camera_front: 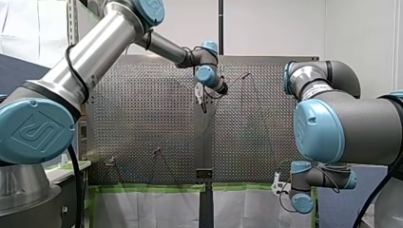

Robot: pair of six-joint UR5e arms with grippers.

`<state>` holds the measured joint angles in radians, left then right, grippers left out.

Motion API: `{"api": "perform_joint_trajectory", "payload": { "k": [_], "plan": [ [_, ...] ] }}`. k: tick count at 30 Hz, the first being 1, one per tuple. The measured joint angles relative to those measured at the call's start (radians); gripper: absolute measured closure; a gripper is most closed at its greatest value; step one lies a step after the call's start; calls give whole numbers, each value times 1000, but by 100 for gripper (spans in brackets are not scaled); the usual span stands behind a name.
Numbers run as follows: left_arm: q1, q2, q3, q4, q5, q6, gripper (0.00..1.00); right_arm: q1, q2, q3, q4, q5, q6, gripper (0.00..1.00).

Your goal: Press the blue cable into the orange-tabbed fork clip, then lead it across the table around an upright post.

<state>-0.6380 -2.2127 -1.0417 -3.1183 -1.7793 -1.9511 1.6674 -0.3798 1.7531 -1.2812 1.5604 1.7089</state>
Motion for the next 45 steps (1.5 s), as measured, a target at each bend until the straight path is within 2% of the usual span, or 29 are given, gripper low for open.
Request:
{"api": "perform_joint_trajectory", "payload": {
  "k": [8,21,26,35,41,45],
  "plan": [
    [-31,32,0,-17,-8,39,2,-1,0,-5,3,0,4,100],
    [-70,94,0,-36,8,64,2,-1,0,-9,9,0,5,100],
    [-53,95,0,-16,9,38,2,2,0,-12,14,0,4,100],
    [-31,95,0,46,68,-31,2,5,0,-19,31,0,4,100],
    [-22,95,0,24,111,-76,2,5,0,-21,34,0,4,100],
    [-17,95,0,-6,142,-71,2,5,0,-23,38,1,5,100]
  ]
}}
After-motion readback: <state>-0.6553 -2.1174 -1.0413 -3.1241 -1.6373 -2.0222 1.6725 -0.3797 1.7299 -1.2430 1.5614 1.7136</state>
